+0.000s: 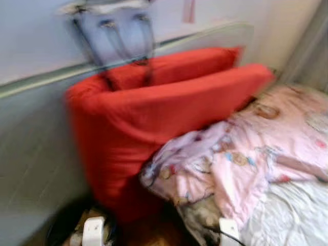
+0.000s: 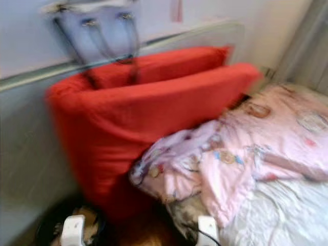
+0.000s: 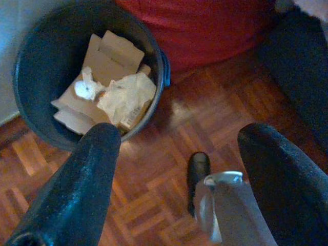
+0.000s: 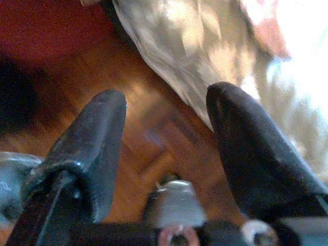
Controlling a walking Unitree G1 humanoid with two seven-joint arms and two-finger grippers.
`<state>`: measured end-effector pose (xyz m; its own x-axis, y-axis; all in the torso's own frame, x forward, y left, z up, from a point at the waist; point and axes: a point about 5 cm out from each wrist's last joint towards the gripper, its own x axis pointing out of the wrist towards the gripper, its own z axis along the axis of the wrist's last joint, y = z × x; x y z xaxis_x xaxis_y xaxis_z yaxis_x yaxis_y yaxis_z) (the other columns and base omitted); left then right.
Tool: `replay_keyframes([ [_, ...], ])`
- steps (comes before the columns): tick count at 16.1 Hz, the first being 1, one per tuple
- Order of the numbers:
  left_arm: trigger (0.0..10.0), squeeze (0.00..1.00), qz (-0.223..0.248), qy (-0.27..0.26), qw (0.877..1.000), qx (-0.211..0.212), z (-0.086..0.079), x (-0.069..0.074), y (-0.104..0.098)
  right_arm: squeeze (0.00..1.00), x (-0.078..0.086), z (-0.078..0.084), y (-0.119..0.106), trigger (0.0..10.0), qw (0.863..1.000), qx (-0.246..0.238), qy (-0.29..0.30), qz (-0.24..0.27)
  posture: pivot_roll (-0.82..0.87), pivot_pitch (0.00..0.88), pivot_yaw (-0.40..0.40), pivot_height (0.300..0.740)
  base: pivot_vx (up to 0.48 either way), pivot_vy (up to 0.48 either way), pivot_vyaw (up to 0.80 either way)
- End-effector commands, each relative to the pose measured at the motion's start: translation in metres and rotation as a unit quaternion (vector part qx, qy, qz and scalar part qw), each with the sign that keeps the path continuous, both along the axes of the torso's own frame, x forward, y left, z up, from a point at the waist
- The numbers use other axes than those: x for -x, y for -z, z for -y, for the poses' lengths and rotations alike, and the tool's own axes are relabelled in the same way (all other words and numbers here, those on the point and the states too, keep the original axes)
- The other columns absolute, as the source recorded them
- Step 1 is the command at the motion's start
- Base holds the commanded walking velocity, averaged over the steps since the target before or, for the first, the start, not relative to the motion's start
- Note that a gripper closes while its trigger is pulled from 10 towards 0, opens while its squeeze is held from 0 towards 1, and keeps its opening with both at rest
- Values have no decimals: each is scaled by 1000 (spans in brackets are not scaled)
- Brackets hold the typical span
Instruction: Clean up the room
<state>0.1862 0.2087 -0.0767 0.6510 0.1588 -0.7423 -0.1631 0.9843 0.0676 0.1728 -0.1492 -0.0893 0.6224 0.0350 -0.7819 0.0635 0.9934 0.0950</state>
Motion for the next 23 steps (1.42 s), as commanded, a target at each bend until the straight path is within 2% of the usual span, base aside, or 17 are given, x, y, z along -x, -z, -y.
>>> replay_keyframes([
  [1, 10000, 0, 5, 5, 1000, 5, 7, -4, -1, 0, 11, 11, 4, 10000, 1000, 9, 12, -17, 18, 0, -7, 740, 334, 0, 0],
  [5, 10000, 0, 10, 6, 1000, 4, 6, -6, -2, 0, 11, 11, 4, 10000, 1000, 9, 13, -16, 16, 0, -6, 740, 322, 0, 0],
  [9, 10000, 0, 72, 13, 997, -1, 3, -28, -18, 0, 9, 11, 2, 10000, 1000, 2, 22, 7, 25, 0, -11, 740, 0, 0, 0],
  [11, 10000, 0, 150, 19, 988, -5, 1, -51, -38, 0, 6, 11, -2, 10000, 998, -7, 39, 48, 21, 0, -7, 740, 0, 0, 0],
  [14, 10000, 0, 222, 30, 975, -4, 3, -66, -56, 0, 3, 12, -6, 10000, 996, -12, 44, 82, 17, 0, -10, 740, 0, 0, 0],
  [15, 10000, 0, 250, 32, 968, -4, 4, -69, -62, 0, -22, 21, -21, 10000, 989, -8, 49, 139, 12, 0, -13, 740, 0, 0, 0],
  [16, 10000, 0, 273, 37, 961, -5, 5, -69, -66, 0, -62, 37, -52, 10000, 973, -1, 53, 226, 12, 0, -15, 740, 0, 0, 0],
  [18, 10000, 0, 293, 40, 955, -5, 7, -65, -69, 0, -65, 39, -58, 10000, 966, 0, 53, 252, 10, 0, -21, 740, 0, 0, 0],
  [23, 10000, 0, 319, 42, 947, -10, 9, -53, -72, 0, -55, 34, -54, 10000, 964, -11, 42, 262, 5, 0, -30, 740, 0, 0, 0],
])
